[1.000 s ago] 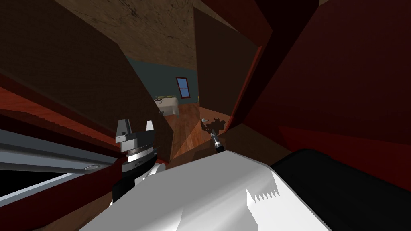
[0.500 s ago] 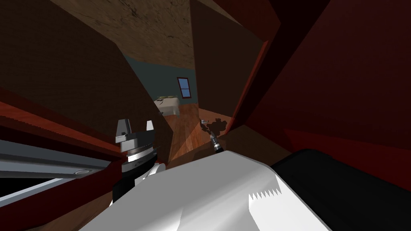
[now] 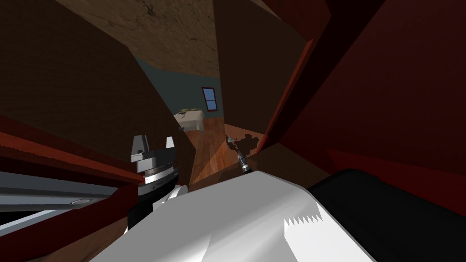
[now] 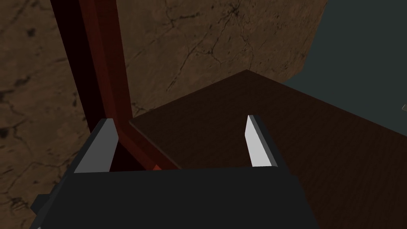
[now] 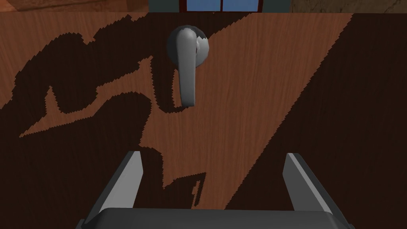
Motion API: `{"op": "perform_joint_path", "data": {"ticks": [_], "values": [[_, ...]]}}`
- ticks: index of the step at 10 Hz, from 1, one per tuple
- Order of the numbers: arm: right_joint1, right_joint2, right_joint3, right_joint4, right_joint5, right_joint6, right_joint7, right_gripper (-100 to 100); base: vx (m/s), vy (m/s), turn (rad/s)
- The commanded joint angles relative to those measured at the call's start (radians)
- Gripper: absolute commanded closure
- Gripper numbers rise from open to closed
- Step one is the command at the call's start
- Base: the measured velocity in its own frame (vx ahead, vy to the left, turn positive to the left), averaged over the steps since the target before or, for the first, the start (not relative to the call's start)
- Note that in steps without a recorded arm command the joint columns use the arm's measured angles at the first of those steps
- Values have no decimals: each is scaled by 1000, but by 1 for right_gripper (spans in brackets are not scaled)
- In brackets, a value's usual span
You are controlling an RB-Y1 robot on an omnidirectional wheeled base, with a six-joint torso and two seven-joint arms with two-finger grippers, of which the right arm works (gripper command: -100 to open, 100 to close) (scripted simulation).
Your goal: Push the door open
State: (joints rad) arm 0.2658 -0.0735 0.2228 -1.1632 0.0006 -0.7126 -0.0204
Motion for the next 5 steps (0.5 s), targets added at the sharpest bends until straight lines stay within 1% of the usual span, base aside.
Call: {"op": "perform_joint_path", "data": {"ticks": [1, 2, 3, 4, 5], "values": [[-6, 1, 3, 37, 0, -17, -1, -100, 82, -45, 36], [-9, 1, 5, 50, 0, -21, -1, -100, 73, -55, 26], [-15, 2, 8, 74, 0, -28, -2, -100, 94, -63, 35], [-18, 3, 10, 88, 0, -31, -2, -100, 124, -68, 42], [-20, 4, 8, 86, 0, -32, -2, -100, 57, -32, 13]]}}
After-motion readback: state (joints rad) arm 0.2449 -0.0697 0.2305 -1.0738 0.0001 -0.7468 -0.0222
